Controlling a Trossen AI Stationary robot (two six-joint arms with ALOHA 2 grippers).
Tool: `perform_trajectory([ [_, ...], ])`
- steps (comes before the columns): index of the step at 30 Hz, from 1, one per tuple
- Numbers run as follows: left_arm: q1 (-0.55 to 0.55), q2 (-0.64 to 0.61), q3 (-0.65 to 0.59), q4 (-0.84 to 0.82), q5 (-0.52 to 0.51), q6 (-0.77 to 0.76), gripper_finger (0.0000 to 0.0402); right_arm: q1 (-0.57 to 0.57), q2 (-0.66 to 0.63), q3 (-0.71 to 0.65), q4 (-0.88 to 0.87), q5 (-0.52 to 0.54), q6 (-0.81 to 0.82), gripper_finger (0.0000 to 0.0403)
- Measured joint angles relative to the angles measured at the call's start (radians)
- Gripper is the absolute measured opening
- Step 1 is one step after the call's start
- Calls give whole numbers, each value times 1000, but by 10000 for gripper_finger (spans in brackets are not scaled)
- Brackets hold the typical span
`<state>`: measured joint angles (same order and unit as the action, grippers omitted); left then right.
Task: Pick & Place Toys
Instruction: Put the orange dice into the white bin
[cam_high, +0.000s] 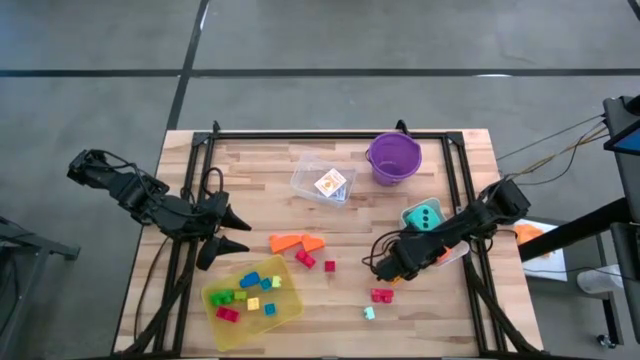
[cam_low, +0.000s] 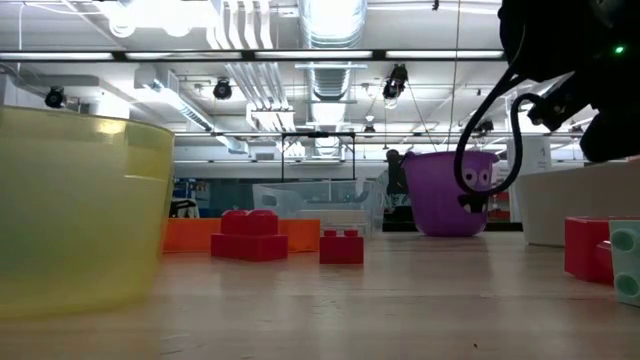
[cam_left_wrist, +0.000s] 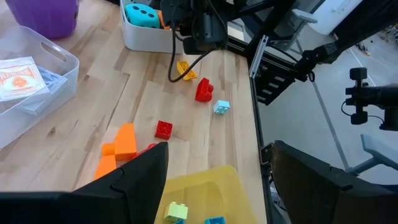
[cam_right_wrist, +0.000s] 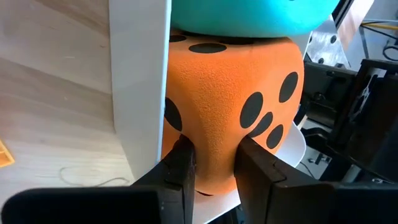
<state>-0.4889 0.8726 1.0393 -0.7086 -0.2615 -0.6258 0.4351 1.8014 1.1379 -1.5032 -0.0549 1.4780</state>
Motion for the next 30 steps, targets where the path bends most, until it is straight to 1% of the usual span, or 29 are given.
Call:
perform_trajectory([
  [12,0,0,0,0,0,0,275,0,7,0,7,1,6,76],
  [24,0,0,0,0,0,0,275,0,10,56,-23,-7,-47,241],
  [27,0,0,0,0,0,0,275,0,10,70,-25,-10,-47,272],
  [30,0,0,0,0,0,0,275,0,10,74,-31,-12,-44,294],
])
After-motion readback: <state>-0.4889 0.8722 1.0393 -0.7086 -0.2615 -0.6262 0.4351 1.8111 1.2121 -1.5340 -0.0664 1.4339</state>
